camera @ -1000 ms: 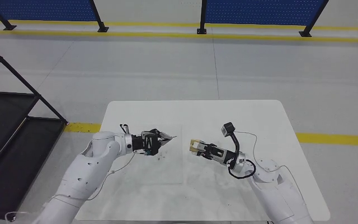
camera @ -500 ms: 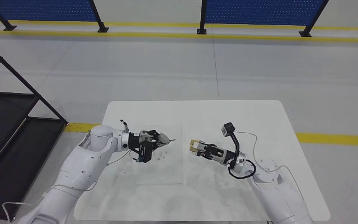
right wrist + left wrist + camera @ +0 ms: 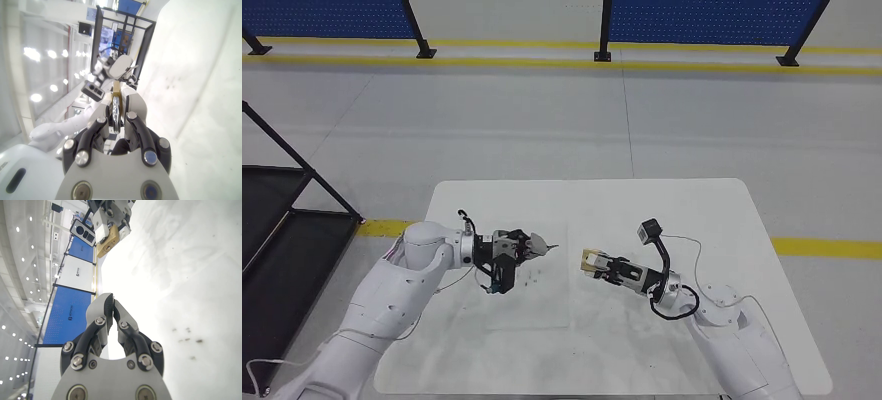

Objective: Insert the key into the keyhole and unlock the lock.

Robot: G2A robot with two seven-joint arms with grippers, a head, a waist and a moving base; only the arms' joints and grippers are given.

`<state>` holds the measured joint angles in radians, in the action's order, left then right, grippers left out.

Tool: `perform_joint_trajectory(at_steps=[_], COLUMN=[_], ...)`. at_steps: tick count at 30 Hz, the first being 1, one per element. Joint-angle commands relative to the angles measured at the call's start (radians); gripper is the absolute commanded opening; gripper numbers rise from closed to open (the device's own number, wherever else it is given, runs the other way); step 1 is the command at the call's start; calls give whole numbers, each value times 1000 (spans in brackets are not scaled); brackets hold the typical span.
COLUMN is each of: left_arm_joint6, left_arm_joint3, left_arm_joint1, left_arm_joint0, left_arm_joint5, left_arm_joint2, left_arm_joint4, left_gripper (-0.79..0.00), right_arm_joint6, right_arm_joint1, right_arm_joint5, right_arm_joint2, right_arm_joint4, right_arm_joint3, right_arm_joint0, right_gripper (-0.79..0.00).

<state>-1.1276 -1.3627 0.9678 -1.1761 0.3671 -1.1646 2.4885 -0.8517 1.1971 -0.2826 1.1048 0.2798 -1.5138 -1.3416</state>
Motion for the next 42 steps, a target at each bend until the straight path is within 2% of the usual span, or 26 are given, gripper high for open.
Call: perform_joint_trajectory(at_steps=[1,11,19,30,33,39,42], left_arm_joint6=[-39,-264,-356,-334,-310,-313,-270], left_arm_joint3=[28,229,301,295,257,240,199], left_arm_joint1=[-1,12,30,31,29,26,21], left_arm_joint0=[24,183,250,249,236,224,215], left_arm_joint5=[-61,-378,-464,-474,-568,-742,-790], left_arm_joint2=[10,106,160,159,154,148,156], left_arm_joint4=[27,131,74,70,80,97,154], left_gripper=[-785,-785,-785,-785,-785,-785,-785], right_arm_joint6=[0,0,0,0,0,0,0], right_arm_joint1=[0,0,0,0,0,0,0], right_arm_joint5=[0,0,0,0,0,0,0], right_arm_joint2=[0,0,0,0,0,0,0], right_arm_joint4=[0,0,0,0,0,0,0], right_arm_joint3=[0,0,0,0,0,0,0], right_arm_joint0=[0,0,0,0,0,0,0], right_gripper=[-785,-785,-785,-785,-785,-785,-785])
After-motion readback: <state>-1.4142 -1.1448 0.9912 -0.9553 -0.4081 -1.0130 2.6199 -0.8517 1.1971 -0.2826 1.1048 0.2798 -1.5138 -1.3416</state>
